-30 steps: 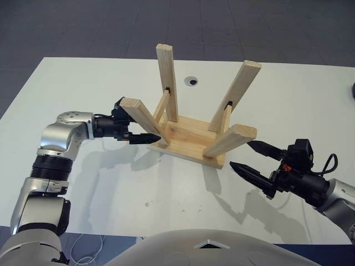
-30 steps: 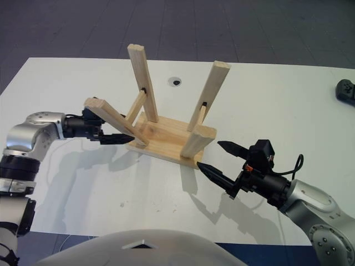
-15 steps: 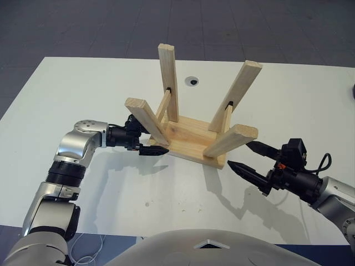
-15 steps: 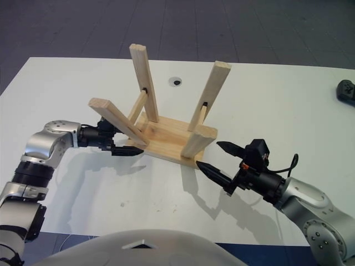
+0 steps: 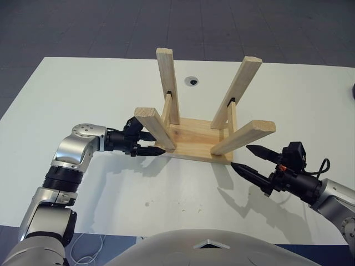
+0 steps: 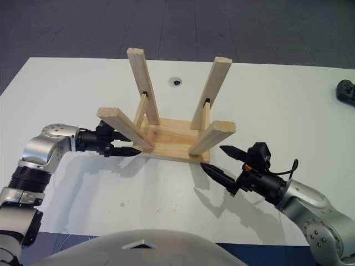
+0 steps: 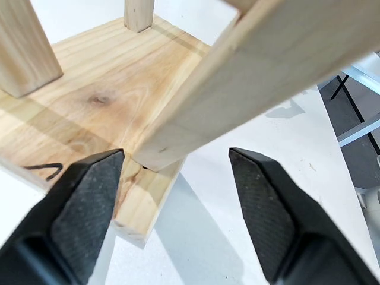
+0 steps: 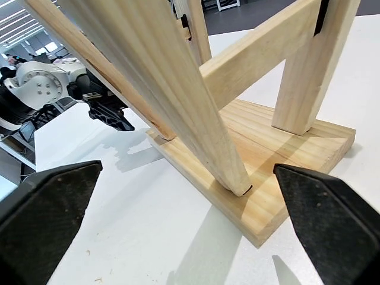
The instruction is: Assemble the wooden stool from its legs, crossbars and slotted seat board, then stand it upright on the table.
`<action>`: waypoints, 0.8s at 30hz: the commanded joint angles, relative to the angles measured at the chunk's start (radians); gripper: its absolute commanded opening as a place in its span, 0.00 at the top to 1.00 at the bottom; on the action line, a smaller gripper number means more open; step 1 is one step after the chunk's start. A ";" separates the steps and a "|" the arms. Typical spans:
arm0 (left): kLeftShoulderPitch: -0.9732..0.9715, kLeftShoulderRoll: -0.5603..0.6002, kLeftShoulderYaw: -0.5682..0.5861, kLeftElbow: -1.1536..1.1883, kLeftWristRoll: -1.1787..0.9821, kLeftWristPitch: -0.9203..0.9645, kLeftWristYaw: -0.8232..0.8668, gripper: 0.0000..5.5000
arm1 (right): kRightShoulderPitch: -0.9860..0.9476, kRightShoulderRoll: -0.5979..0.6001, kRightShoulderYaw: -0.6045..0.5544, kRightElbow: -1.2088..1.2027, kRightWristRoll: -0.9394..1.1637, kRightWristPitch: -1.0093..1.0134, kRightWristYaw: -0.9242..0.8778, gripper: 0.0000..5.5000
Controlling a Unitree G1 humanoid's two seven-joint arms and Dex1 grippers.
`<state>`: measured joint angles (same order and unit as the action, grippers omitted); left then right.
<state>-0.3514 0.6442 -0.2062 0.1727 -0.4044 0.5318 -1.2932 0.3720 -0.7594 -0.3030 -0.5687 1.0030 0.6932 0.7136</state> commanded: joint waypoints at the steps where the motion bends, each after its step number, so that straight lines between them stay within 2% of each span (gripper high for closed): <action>1: -0.019 -0.026 -0.010 0.003 0.014 0.001 0.013 0.57 | -0.111 -0.016 0.055 0.086 -0.038 0.022 0.038 0.02; 9: -0.091 -0.078 -0.027 0.032 0.027 0.008 0.007 0.80 | -0.200 0.006 0.169 0.186 -0.118 0.028 0.101 0.02; 16: -0.120 -0.090 -0.051 0.053 0.035 0.013 -0.020 1.00 | -0.227 0.031 0.199 0.228 -0.168 0.021 0.120 0.02; 21: -0.129 -0.082 -0.052 0.066 0.042 0.005 -0.032 1.00 | -0.214 0.039 0.195 0.219 -0.167 0.028 0.120 0.02; 24: -0.153 -0.071 -0.038 0.106 0.055 -0.015 -0.034 0.92 | -0.212 0.033 0.189 0.221 -0.170 0.029 0.126 0.02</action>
<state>-0.4695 0.5598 -0.2556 0.2542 -0.3737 0.5355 -1.3228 0.1574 -0.7208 -0.1080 -0.3386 0.8443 0.7096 0.8308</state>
